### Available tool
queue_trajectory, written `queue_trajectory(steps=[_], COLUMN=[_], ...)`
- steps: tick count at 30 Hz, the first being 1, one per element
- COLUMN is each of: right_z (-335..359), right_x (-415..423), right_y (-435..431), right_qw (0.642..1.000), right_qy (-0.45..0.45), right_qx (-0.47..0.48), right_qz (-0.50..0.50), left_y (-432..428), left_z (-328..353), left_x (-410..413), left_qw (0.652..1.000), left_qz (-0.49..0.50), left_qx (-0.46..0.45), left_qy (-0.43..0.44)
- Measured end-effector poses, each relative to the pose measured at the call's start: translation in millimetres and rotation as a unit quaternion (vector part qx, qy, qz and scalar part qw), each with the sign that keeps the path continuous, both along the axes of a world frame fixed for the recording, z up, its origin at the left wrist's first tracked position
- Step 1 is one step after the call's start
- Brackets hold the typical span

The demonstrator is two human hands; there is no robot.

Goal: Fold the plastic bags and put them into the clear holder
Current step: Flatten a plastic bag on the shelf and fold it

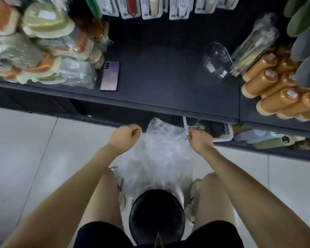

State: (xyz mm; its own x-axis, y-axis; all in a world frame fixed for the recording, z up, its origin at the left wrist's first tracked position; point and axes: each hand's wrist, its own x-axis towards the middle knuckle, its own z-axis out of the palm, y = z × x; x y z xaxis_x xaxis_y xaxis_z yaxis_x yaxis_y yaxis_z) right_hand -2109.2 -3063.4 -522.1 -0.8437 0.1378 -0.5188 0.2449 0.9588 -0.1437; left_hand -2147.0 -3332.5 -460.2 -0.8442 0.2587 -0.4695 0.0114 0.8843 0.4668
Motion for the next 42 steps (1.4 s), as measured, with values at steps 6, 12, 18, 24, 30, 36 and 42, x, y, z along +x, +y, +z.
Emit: queue_trajectory(steps=[6,12,18,24,30,36,42], right_z=[-114.1,-191.9,-207.5,-138.7,-46.7,5.5,7.3], right_x=[-28.3,-42.9,-40.5,-6.9,21.5,53.1,55.9], right_y=[-12.4,-13.3,-9.2,-17.9,-18.4,-4.1,13.4], right_qw=[0.996,0.956,0.92,0.9,0.902,0.885,0.836], right_qy=[0.088,0.291,0.387,0.411,0.376,0.378,0.448], right_qx=[0.012,-0.003,-0.056,-0.132,-0.205,-0.269,-0.313], right_qz=[0.005,0.041,0.038,0.054,0.064,0.04,-0.056], left_y=[11.5,30.7,40.9,58.7,68.6,64.2,71.7], left_z=[-121.9,-211.7,-240.9,-206.3,-153.0,-125.7,-112.6], left_x=[-41.5,-65.5,-64.1,-25.2,0.3,4.4,10.5], left_qw=[0.999,0.994,0.984,0.948,0.901,0.889,0.882], left_qz=[-0.006,-0.053,-0.042,-0.056,-0.132,-0.138,-0.045], left_qx=[0.041,0.078,0.14,0.268,0.28,0.267,0.385], left_qy=[0.012,0.058,0.103,0.165,0.304,0.345,0.268])
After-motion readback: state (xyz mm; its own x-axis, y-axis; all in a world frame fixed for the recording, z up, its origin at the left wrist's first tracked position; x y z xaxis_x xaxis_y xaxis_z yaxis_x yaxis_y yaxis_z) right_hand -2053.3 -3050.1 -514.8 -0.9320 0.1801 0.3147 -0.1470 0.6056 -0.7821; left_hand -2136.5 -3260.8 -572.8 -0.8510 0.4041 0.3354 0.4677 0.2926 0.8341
